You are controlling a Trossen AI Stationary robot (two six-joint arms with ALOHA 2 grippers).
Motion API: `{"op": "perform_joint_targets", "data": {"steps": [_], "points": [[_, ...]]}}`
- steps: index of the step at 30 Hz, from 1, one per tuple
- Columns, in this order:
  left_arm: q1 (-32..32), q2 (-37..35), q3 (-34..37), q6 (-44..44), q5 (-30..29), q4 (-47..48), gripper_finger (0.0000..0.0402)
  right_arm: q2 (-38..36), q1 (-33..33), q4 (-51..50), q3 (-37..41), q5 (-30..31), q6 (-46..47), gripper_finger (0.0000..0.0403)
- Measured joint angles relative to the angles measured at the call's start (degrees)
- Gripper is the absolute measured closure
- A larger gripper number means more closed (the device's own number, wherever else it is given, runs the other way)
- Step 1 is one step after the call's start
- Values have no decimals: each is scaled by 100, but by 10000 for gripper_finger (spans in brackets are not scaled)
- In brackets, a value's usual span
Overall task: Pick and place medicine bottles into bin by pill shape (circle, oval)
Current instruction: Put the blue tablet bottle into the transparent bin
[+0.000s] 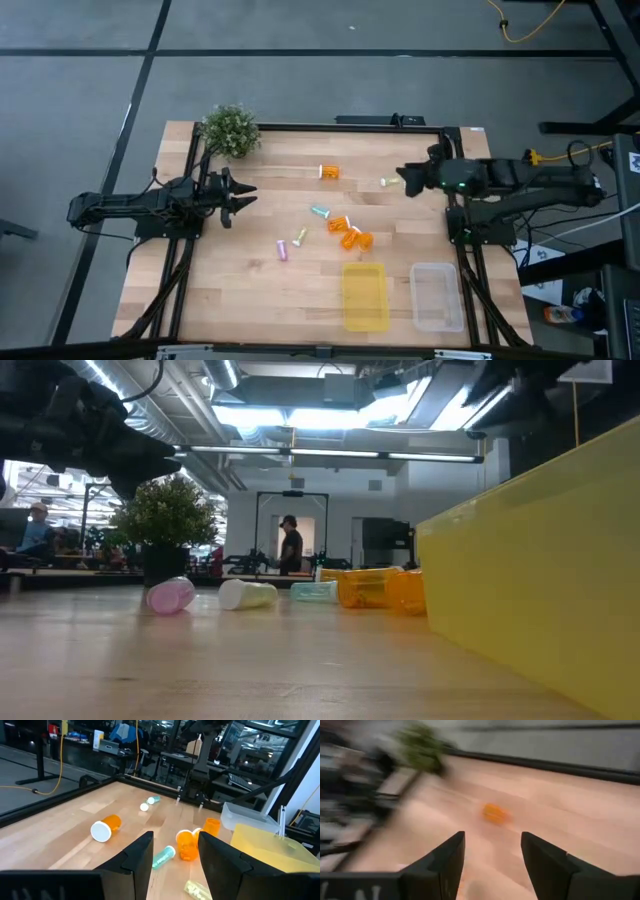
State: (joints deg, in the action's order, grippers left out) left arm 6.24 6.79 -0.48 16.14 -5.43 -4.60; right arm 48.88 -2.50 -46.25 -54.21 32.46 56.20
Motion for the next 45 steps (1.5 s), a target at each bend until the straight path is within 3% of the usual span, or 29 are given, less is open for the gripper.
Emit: {"op": "perform_joint_targets", "data": {"steps": [5, 11, 15, 18, 27, 45], "points": [[0, 0, 1, 0, 0, 0, 253, 938, 372, -2261, -1108, -72, 1005, 206], [1, 0, 1, 0, 0, 0, 253, 1694, 1271, -3348, -1356, -1496, 1154, 206], [1, 0, 1, 0, -2, 0, 253, 2023, 1953, -3399, -1068, -2378, 422, 206], [0, 0, 1, 0, -1, 1, 253, 2241, 2381, -3303, -822, -2609, -182, 206], [2, -2, 0, 0, -2, 17, 253, 2774, 3214, -2058, -81, -2654, -1823, 206], [0, -2, 1, -11, -4, 267, 253, 4340, 3578, -1498, 117, -2689, -3511, 206]]}}
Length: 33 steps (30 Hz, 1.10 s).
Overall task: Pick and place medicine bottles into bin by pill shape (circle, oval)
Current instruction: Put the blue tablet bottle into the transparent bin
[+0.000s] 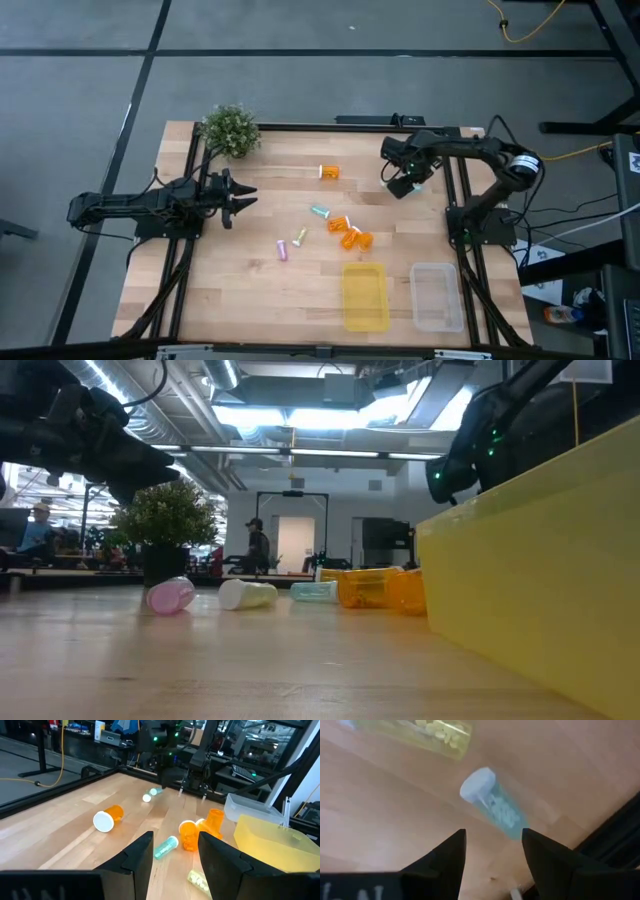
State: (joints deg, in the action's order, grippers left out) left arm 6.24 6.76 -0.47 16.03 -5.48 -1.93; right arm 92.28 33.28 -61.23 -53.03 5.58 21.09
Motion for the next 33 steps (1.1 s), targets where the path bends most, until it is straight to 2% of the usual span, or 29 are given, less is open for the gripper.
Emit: {"op": "perform_joint_targets", "data": {"steps": [9, 18, 21, 29, 33], "points": [[0, 2, 0, 2, 0, 0, 253, 604, 0, 424, 0, 140, -688, 206], [0, 2, 0, 7, 0, -2, 253, 826, 4, 406, -17, -261, -249, 209], [1, 2, -1, 7, 0, -2, 253, 801, 3, 406, -7, -319, 62, 226], [0, 1, -1, 7, -11, -4, 253, 798, -156, 424, -4, -332, 497, 302], [0, 0, 0, 137, -9, -9, 253, 780, -264, 386, 1, -266, 569, 305]]}}
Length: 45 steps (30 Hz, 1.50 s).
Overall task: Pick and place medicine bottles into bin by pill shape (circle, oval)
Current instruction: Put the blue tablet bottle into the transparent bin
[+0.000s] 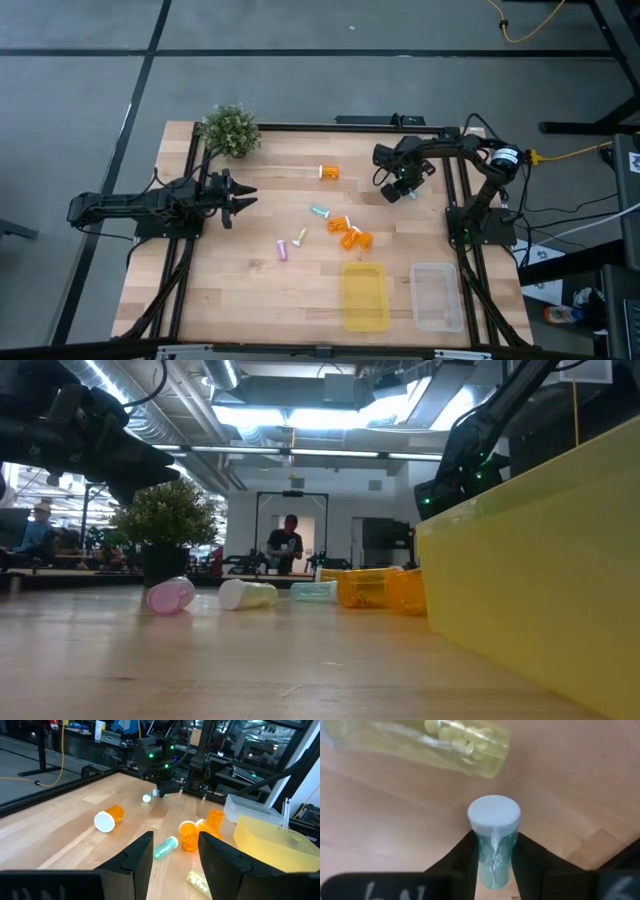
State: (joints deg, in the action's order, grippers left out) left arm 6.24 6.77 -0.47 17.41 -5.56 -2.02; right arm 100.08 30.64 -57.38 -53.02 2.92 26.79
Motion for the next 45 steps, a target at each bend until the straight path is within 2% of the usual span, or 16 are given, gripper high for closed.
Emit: {"op": "perform_joint_targets", "data": {"steps": [4, 9, 15, 23, 29, 36, 39, 45], "points": [[0, 2, 0, 16, 2, -1, 253, -236, -186, -87, 21, -88, 176, 300], [0, 2, -2, -135, 3, 27, 253, -1007, -536, -106, 16, -32, 779, 306], [0, 2, 0, -1421, -7, 61, 253, -2275, -1294, -241, 11, -36, 1987, 305], [0, 2, -2, -1606, -9, 61, 253, -3363, -2701, -830, 5, -351, 4077, 305], [0, 2, 0, -1606, -15, 63, 253, -3500, -4031, -1157, 5, -880, 5917, 305], [0, 2, 0, -1560, -15, 65, 253, -3402, -5548, -903, 3, -891, 8041, 306], [0, 2, -1, -1494, -15, 65, 253, -3243, -6062, -673, 3, -957, 8523, 306], [0, 2, -2, -1499, -31, 65, 253, -2758, -6733, 66, -1, -1495, 8713, 301]]}}
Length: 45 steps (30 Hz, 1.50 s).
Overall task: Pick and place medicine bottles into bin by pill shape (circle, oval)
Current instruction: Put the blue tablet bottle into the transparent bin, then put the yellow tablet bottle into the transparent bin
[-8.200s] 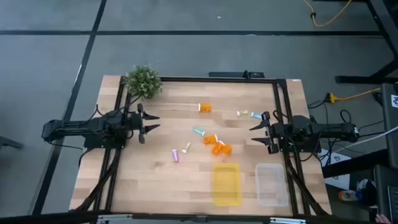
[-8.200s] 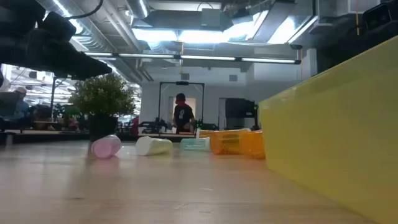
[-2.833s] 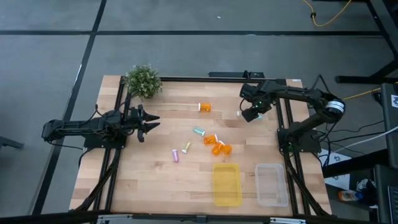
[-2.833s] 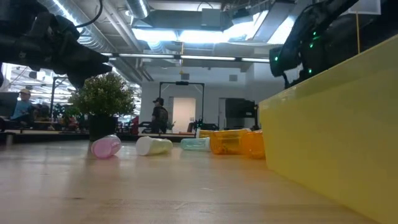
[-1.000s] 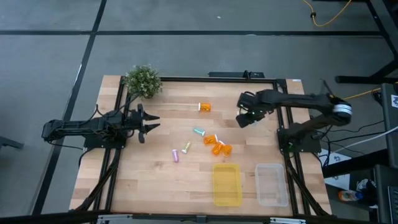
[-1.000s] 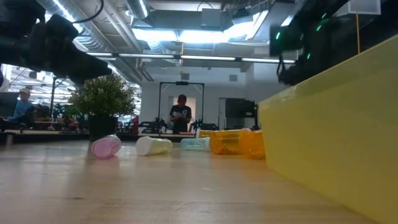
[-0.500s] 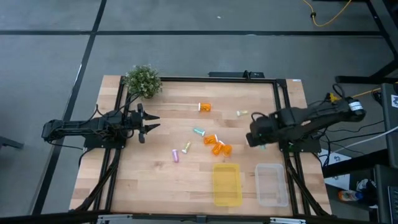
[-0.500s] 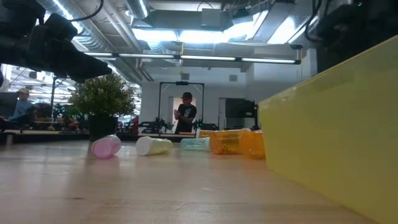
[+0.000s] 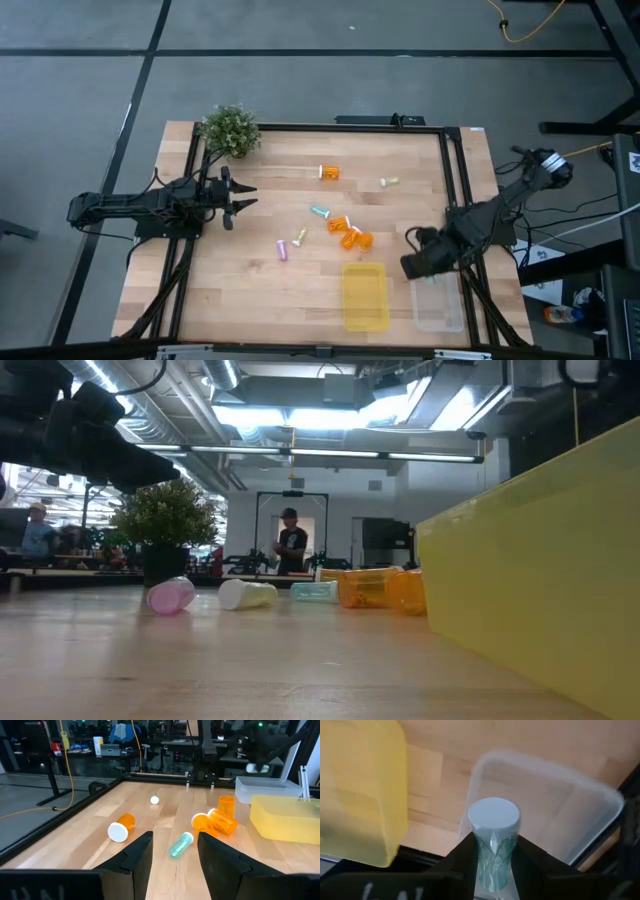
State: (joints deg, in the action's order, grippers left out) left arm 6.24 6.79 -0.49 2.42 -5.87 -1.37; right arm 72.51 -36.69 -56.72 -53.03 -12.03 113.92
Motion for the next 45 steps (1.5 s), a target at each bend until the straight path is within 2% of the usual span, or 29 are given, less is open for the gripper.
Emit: {"op": "perform_joint_targets", "data": {"steps": [7, 19, 27, 32, 36, 45], "points": [[0, 0, 1, -2, -35, 0, 253, 475, -284, 222, 0, -16, 604, 275], [2, 0, 0, -2, -42, 0, 253, 433, -299, 248, 0, -24, 882, 229], [0, 0, 1, -5, -43, 0, 253, 433, -207, 615, 0, 168, 869, 227], [0, 0, 1, -5, -44, 0, 253, 433, 121, 990, 0, 468, 574, 229], [2, 0, 0, -5, -44, 0, 253, 431, 564, 841, 0, 599, 121, 230], [2, 0, 0, 24, -42, 0, 253, 431, 1876, 733, 0, 1637, -1255, 230]]}}
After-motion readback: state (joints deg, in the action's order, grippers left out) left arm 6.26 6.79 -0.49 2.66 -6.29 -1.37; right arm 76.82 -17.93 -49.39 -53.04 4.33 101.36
